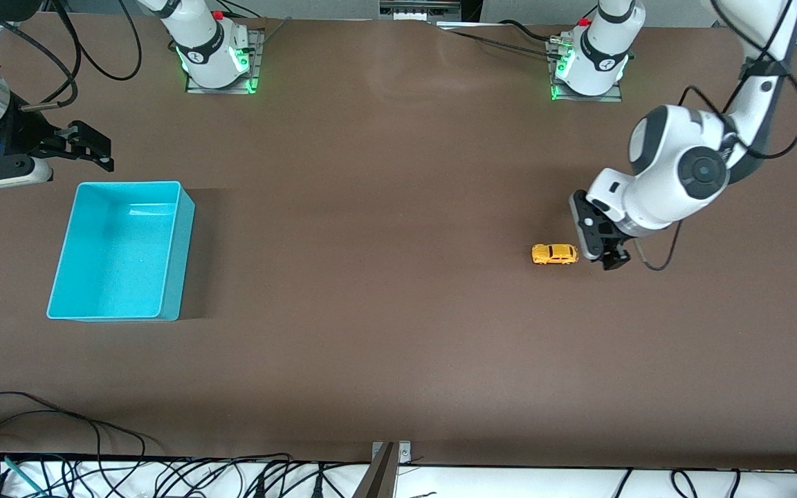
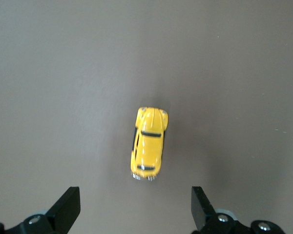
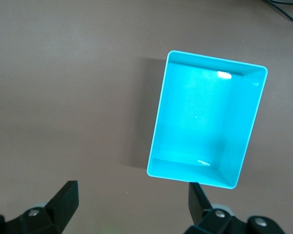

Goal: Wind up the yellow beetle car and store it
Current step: 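Move the left gripper down over the yellow beetle car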

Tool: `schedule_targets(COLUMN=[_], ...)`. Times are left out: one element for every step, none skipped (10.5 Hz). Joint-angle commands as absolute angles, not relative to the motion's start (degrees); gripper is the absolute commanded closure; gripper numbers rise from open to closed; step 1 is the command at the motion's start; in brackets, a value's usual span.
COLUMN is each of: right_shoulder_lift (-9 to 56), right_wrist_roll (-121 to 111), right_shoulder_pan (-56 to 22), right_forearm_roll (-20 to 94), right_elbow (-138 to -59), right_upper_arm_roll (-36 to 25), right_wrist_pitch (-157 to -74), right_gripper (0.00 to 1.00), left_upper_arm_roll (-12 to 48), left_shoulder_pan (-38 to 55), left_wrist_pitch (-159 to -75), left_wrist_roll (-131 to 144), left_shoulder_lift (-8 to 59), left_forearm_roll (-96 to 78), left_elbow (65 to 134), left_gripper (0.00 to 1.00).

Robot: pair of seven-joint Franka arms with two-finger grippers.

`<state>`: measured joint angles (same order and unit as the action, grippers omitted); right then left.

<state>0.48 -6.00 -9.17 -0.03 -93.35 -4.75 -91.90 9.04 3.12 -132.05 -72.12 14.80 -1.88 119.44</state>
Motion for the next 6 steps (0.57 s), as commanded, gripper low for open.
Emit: schedule_targets(right_shoulder_lift=[-0.18, -0.18, -0.26, -0.35, -0.35, -0.35], right_wrist_roll=[-5.28, -5.27, -5.27, -5.27, -5.27, -5.27], right_shoulder_pan=[-9.4, -9.4, -9.4, -9.4, -9.4, -9.4], right_forearm_roll=[0.62, 0.62, 0.62, 0.62, 0.62, 0.62], right_elbow=[-93.87, -93.78, -93.78, -93.78, -93.78, -93.78], right_upper_arm_roll=[-4.48, -4.48, -4.48, -4.48, -4.48, -4.48], right_wrist_pitch=[-91.58, -91.58, -91.5, -91.49, -91.49, -91.49], right_gripper=[0.0, 0.0, 0.0, 0.0, 0.0, 0.0], left_upper_arm_roll=[10.02, 10.02, 10.02, 10.02, 10.02, 10.02], left_shoulder_pan=[2.81, 2.9, 2.9, 2.9, 2.81, 2.81], left_wrist_pitch=[-142.94, -147.96, -149.31, -149.33, -149.41, -149.5], left_wrist_roll=[-78.12, -78.13, -78.22, -78.4, -78.49, -78.49], left_shoulder_lift=[19.06, 19.42, 19.77, 20.12, 21.52, 21.79], left_forearm_roll=[-1.85, -1.85, -1.85, -1.85, -1.85, -1.85], left_elbow=[122.84, 125.57, 126.55, 126.74, 126.74, 126.74], left_gripper=[0.0, 0.0, 0.0, 0.0, 0.0, 0.0])
